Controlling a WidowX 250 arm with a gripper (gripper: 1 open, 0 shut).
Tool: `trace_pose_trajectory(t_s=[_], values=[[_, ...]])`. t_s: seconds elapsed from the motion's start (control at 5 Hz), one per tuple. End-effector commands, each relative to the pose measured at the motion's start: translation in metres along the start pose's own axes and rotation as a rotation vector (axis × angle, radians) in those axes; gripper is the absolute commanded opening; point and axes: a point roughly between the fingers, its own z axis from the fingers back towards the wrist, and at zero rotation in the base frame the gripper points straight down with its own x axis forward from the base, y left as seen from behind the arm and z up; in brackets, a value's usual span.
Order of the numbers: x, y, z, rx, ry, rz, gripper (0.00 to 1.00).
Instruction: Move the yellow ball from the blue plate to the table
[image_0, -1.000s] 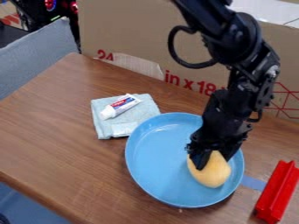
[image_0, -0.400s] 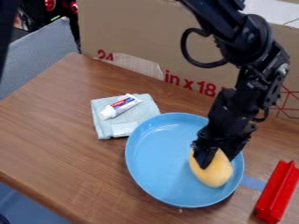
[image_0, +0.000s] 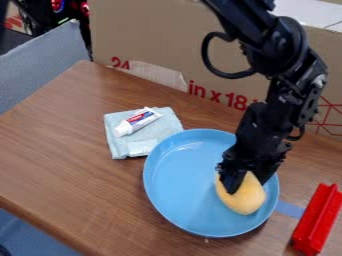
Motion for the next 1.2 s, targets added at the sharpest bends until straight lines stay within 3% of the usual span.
trace_pose_trajectory(t_s=[0.0,0.2,0.4,0.6,0.8,1.0], values=[[-0.008,0.016,-0.018,0.058,0.013,-0.001,0.0],[-0.025,-0.006,-0.027,0.058,0.012,-0.001,0.0],[-0.012,0.002,-0.035,0.066,0.04,0.001,0.0],[-0.01,0.003,-0.037,0.063,0.034,-0.001,0.0],[-0.021,0.021,-0.043,0.053,0.048,-0.004,0.0],[-0.034,0.02,-0.041,0.069,0.072,0.005,0.0]])
